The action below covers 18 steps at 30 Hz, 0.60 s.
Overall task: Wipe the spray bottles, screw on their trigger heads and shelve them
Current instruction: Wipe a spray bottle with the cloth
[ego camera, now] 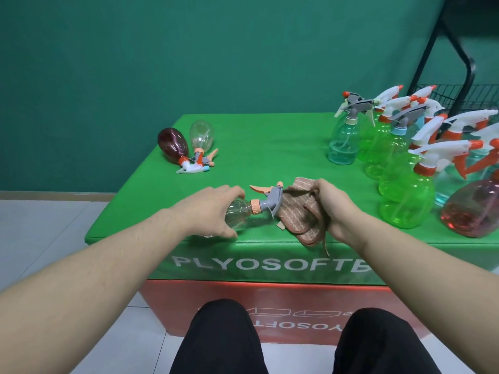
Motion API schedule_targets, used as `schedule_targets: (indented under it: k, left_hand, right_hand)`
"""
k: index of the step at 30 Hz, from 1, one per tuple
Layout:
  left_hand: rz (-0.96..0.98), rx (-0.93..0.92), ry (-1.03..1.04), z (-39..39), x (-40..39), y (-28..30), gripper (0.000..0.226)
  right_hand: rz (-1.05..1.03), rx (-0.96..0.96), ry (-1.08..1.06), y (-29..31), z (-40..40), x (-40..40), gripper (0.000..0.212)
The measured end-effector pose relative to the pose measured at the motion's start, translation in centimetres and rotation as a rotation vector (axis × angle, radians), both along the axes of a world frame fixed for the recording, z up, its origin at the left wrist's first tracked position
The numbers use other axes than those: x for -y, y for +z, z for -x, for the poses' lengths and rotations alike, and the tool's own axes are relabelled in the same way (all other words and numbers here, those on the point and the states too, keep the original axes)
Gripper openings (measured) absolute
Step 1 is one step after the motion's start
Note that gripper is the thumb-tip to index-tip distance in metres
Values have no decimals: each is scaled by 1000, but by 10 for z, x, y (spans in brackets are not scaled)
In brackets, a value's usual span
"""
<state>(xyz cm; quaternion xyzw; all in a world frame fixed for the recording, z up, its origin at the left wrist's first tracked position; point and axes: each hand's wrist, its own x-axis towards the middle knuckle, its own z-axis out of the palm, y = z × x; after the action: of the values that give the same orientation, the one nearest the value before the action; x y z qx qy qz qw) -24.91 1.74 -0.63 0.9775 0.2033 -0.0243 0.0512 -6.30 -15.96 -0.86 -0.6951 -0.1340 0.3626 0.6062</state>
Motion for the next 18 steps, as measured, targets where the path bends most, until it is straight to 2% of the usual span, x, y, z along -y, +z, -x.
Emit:
schedule_targets:
  k: [6, 9, 12, 18]
  left_hand:
    - [1, 12, -7, -2, -5, -4, 84]
    - [-6, 23, -21, -3, -6, -6, 84]
    - [-24, 28, -30, -3, -9, -9, 88]
    - [-34, 36, -58, -3, -9, -9, 91]
  right_hand:
    - [-76, -149, -2, 10, -7, 0, 12]
    - [-63, -118, -59, 11, -10, -3, 19]
    - [-34, 22, -111, 10, -15, -12, 17]
    - [46, 393, 16, 17, -11, -32, 26]
